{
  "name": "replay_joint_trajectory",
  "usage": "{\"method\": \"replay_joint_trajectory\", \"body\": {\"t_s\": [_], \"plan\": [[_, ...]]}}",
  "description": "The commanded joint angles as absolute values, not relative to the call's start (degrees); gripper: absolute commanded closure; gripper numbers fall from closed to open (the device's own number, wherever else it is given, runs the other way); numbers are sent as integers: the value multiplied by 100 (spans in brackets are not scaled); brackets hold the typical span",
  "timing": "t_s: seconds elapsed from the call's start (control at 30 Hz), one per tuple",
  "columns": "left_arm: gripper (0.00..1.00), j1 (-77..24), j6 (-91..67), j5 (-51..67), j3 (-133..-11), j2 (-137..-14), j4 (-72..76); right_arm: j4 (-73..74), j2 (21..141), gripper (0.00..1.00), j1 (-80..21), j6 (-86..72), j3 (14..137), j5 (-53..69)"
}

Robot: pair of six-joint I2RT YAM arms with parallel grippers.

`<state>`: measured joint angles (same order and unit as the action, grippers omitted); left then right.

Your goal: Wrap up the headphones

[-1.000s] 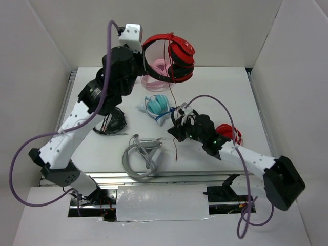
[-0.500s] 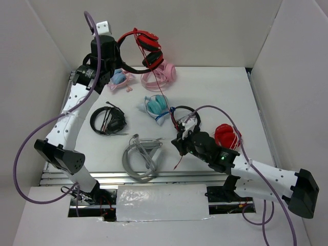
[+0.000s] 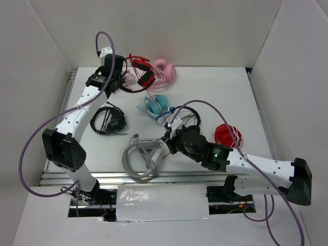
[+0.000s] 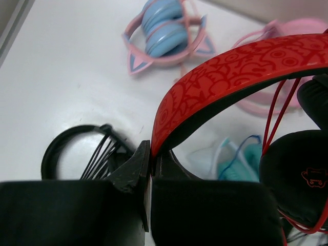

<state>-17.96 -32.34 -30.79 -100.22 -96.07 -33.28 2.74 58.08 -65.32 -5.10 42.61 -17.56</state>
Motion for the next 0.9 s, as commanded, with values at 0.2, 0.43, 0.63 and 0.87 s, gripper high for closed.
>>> {"method": "replay_joint_trajectory", "body": {"t_s": [0.2,0.43,0.63,0.87], "plan": [[100,-2610,-2656,-4087,-8642,-9001,-2277,-141,6099,100,-6233,571,5298,-1759],[100,-3321,-1636,-3587,-7771,-8675,-1434,-97,6311,100,-5661,1431,6055,-905],[100,-3831,-888,-2726,-7137,-8078,-818,254,6503,100,-4793,2249,6687,-336],[100,-4210,-326,-1715,-6803,-7559,-624,502,6741,100,-3868,3233,7110,499]]}}
